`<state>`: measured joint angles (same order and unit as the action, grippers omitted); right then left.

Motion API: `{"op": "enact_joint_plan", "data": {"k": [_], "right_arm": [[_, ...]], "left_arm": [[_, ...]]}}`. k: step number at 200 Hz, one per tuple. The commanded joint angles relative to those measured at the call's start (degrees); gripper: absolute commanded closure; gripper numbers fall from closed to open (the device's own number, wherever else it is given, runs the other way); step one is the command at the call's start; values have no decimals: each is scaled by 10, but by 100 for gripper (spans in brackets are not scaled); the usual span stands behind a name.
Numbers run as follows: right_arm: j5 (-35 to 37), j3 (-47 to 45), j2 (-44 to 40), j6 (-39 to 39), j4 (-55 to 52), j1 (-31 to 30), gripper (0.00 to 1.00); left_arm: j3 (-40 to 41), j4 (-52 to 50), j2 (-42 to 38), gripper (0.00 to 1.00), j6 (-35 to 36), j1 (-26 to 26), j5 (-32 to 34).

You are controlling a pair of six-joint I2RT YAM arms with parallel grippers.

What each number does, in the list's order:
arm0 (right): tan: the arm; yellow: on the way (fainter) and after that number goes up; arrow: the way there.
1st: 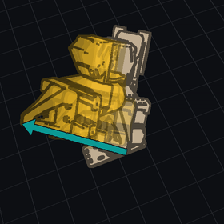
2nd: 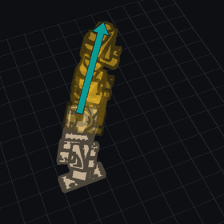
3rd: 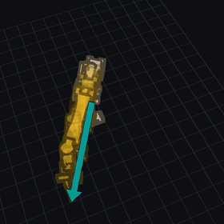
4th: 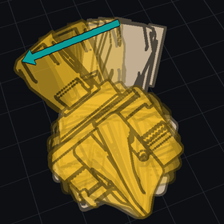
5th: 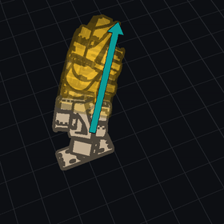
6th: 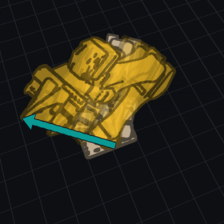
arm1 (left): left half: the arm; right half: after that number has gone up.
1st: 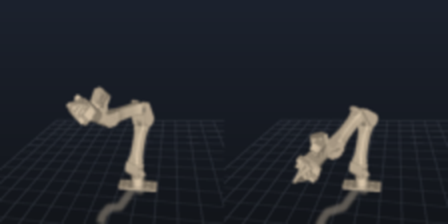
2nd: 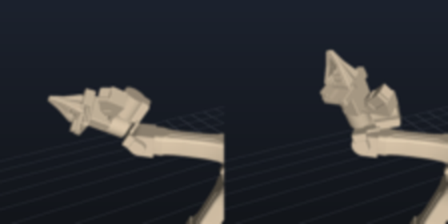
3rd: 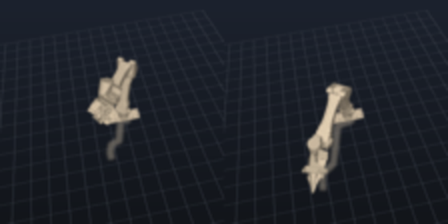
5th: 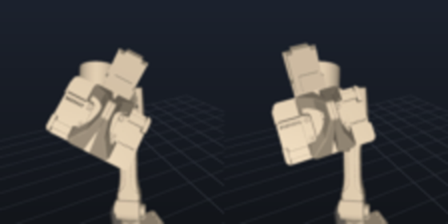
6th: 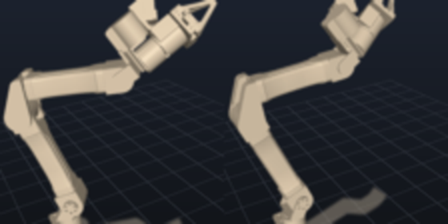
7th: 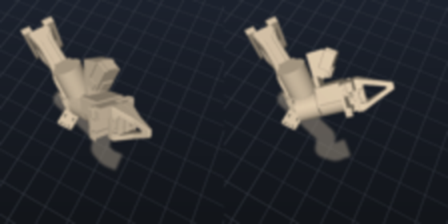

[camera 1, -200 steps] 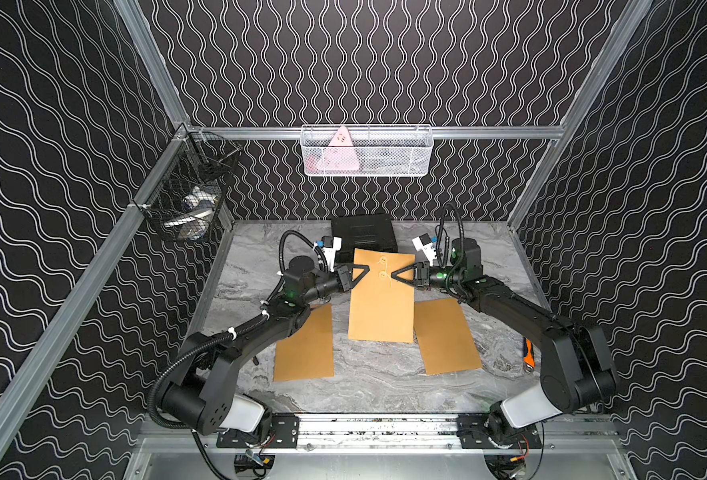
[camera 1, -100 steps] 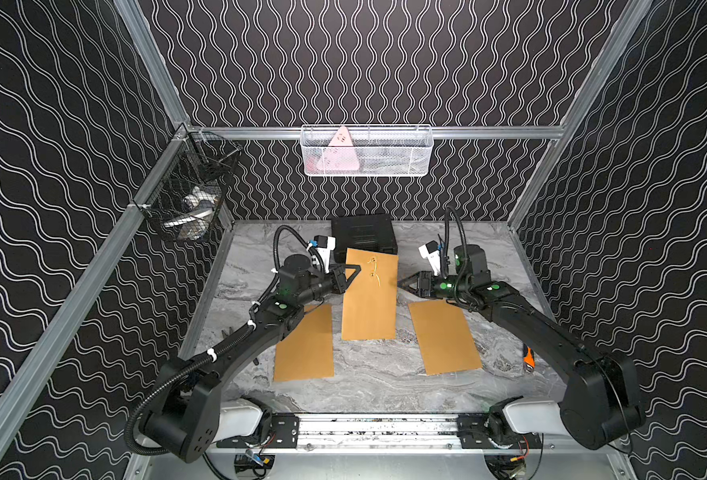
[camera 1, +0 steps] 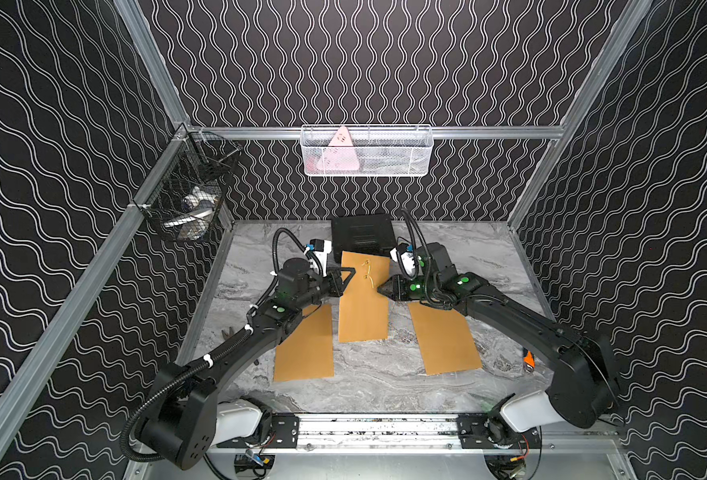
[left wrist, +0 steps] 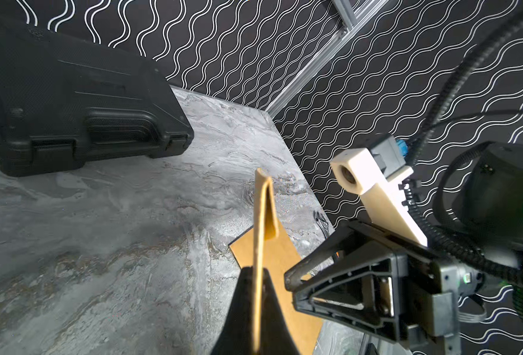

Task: Open the file bag
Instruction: Pick up the file bag from the center of the board.

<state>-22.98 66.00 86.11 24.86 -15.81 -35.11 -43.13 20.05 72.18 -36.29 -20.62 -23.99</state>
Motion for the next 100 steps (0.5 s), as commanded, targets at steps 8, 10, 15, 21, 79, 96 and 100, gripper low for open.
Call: {"op": "enact_joint_plan", "data": {"k": [8, 10, 15, 21, 79, 96, 100], "right_arm": [[31, 19, 11, 12, 6, -12, 76], [31, 20, 11, 12, 6, -13, 76], [31, 21, 12, 13, 7, -14, 76], [30, 23, 14, 13, 8, -15, 76], [44, 35, 25, 10, -1, -23, 76], [43, 35, 28, 10, -1, -23, 76], [42, 36, 29, 10, -1, -23, 76]], "left_arm": [[3, 8, -11, 100, 9, 0, 10], [3, 8, -11, 100, 9, 0, 10], [3, 8, -12, 100, 8, 0, 10], [3, 9, -12, 100, 8, 0, 10], [8, 31, -6, 100, -6, -1, 3], [8, 35, -5, 100, -10, -1, 2], [8, 36, -5, 100, -10, 0, 2]]}}
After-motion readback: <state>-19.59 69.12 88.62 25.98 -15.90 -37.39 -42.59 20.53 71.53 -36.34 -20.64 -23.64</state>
